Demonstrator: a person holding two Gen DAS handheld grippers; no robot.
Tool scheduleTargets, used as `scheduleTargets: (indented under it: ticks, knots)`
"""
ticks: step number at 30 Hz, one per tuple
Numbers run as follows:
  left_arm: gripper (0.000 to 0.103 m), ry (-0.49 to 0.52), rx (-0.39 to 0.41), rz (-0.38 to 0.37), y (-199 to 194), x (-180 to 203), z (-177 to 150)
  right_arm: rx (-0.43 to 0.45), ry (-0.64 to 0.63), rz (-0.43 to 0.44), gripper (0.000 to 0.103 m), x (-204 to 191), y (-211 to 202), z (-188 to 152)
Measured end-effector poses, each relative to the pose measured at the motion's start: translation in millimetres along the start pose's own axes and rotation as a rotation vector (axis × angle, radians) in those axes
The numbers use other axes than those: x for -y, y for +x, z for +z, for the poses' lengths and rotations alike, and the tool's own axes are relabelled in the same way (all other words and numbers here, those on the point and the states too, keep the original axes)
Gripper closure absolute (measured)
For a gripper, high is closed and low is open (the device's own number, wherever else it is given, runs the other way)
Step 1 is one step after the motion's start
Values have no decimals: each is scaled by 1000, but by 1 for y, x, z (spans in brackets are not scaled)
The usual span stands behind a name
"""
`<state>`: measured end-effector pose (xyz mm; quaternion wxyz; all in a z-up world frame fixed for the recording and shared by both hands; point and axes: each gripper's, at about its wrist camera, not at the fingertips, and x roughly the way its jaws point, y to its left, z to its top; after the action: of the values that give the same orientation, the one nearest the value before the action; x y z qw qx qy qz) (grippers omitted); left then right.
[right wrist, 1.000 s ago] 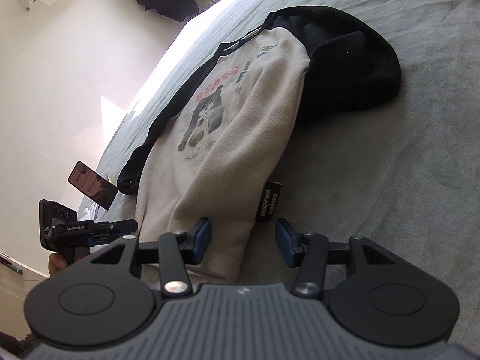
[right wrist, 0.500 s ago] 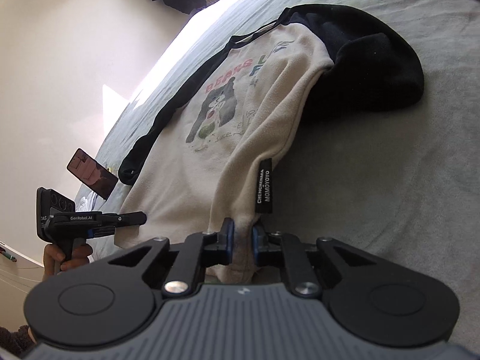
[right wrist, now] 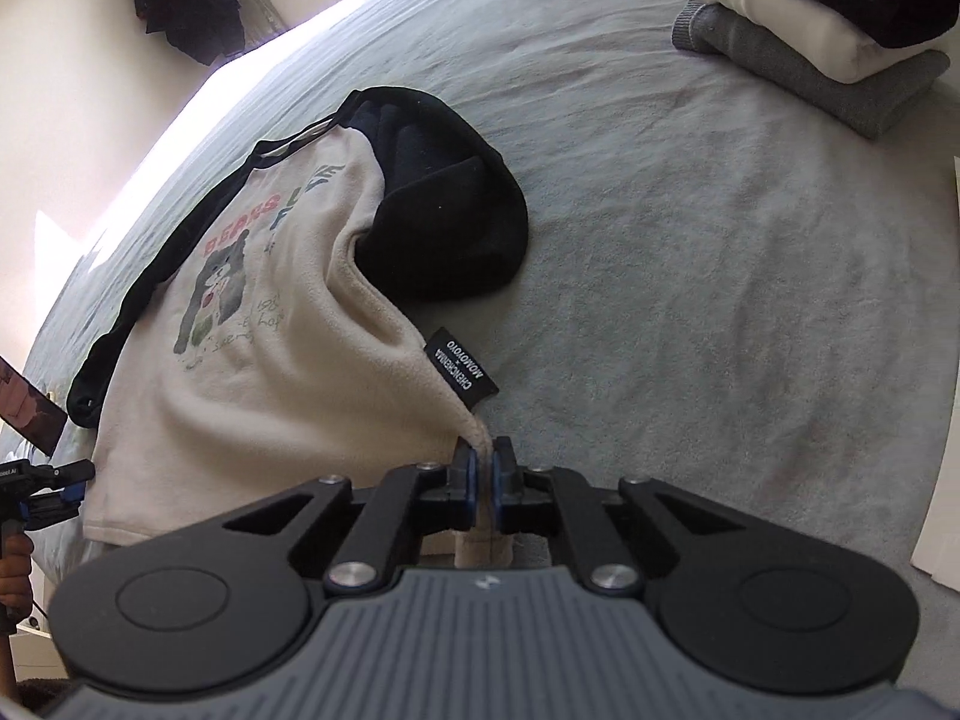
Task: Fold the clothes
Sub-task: 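Grasp the hem with both grippers and pull it straight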
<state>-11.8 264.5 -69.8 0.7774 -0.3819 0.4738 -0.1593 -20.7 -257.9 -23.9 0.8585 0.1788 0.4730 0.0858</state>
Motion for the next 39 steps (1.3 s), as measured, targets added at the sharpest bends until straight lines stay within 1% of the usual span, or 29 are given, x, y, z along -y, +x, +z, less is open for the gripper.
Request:
scheduleTargets:
  ticks: [4,6,7,9,10,11,12,13,15,18,21,24,27,29,33,36,38,39]
  knots:
    - [71,-55,24,-37,7,-7,-1,-3,25,11,97,4,9,-3]
    - [72,-60,28,-44,12,-7,-2,-2,22,16,97,2,10,-1]
    - [74,-59,29,-46,14,-6,-2,-1,18,18,97,3,10,-1]
    - [75,-30,23,-32,16,-1,-3,1,15,24,97,5,9,-2]
    - [81,-15,13,-21,16,3,-3,3,17,27,97,5,9,-2]
    - [92,-4,-17,-5,19,6,-3,3,18,29,97,6,8,-3]
    - [99,-1,-25,5,18,9,-3,0,17,29,97,5,7,-3]
    - [99,0,-33,15,18,12,-3,-4,15,28,97,5,6,-2]
    - [99,50,-5,17,6,24,-2,-10,4,26,98,2,-1,-2]
    - [99,107,18,1,-18,45,-1,-4,-21,46,98,-4,-21,0]
    - [99,192,25,35,-38,66,-1,-1,-65,41,98,-15,-39,3]
    - [99,267,-4,86,-49,81,-7,2,-102,35,98,-27,-56,4]
    - [99,305,-21,132,-58,82,-14,-29,-123,46,98,-33,-65,-1]
    - [99,308,-29,163,-59,77,-17,-57,-137,50,98,-35,-63,-8]
    - [99,285,-65,240,-44,61,-26,-120,-150,40,98,-35,-45,-24]
    - [99,302,-90,338,-21,51,-34,-154,-141,20,98,-29,-26,-31]
    - [98,317,-99,391,-6,47,-38,-168,-125,4,98,-23,-12,-31]
    - [98,321,-91,401,-3,47,-39,-175,-113,0,98,-19,-6,-31]
